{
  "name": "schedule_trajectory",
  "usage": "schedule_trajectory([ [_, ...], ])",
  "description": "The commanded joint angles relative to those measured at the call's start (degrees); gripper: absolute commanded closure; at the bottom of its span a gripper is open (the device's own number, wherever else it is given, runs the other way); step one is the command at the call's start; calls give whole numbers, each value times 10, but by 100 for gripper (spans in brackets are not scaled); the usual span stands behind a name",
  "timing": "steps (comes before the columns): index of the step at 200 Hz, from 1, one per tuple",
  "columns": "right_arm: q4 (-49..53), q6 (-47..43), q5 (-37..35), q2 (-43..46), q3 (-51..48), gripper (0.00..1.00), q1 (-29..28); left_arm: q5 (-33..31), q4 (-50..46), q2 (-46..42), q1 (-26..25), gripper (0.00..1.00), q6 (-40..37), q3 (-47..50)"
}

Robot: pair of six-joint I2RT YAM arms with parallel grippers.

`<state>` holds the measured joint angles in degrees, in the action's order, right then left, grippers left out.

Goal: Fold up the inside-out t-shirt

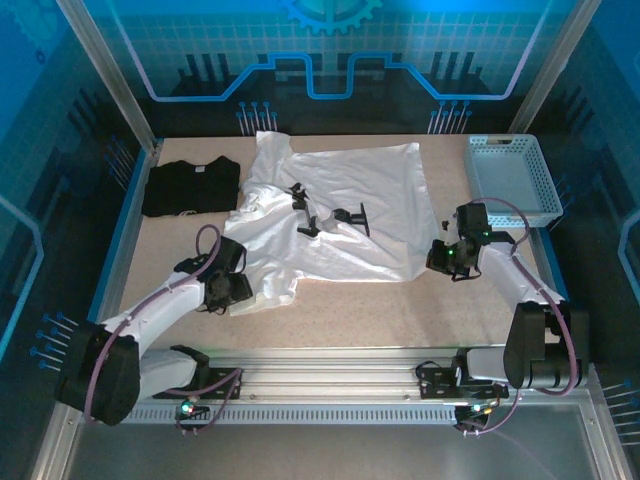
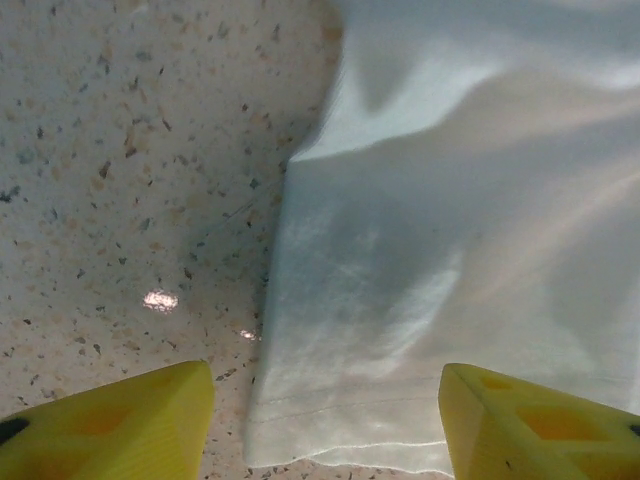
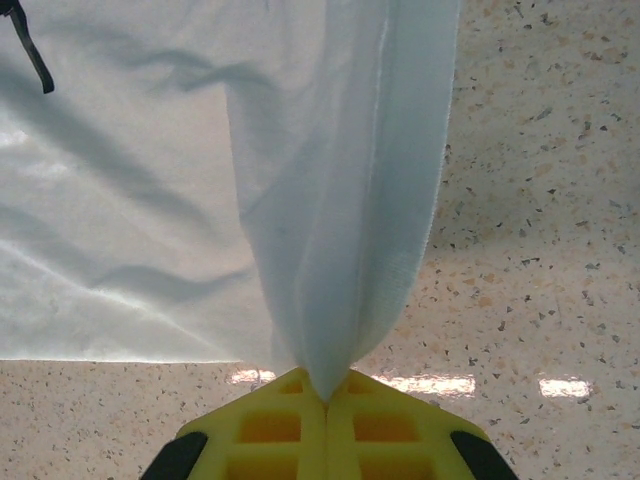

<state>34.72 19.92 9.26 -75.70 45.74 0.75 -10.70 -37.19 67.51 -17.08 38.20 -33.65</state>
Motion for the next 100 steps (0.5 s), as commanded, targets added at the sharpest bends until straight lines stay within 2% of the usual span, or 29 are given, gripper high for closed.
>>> schedule_trajectory([
  [1,-4,-9,13,11,-7,95,-7,18,-9,7,3,46,19,21],
  [37,-6,-9,13,10,-7,95,-7,33,4,-5,3,50,47,54],
  [82,-4,-9,15,12,-6,95,-7,39,16,33,4,53,33,41],
  [100,-4,-9,16,15,-7,95,-7,48,27,44,4,60,28,40],
])
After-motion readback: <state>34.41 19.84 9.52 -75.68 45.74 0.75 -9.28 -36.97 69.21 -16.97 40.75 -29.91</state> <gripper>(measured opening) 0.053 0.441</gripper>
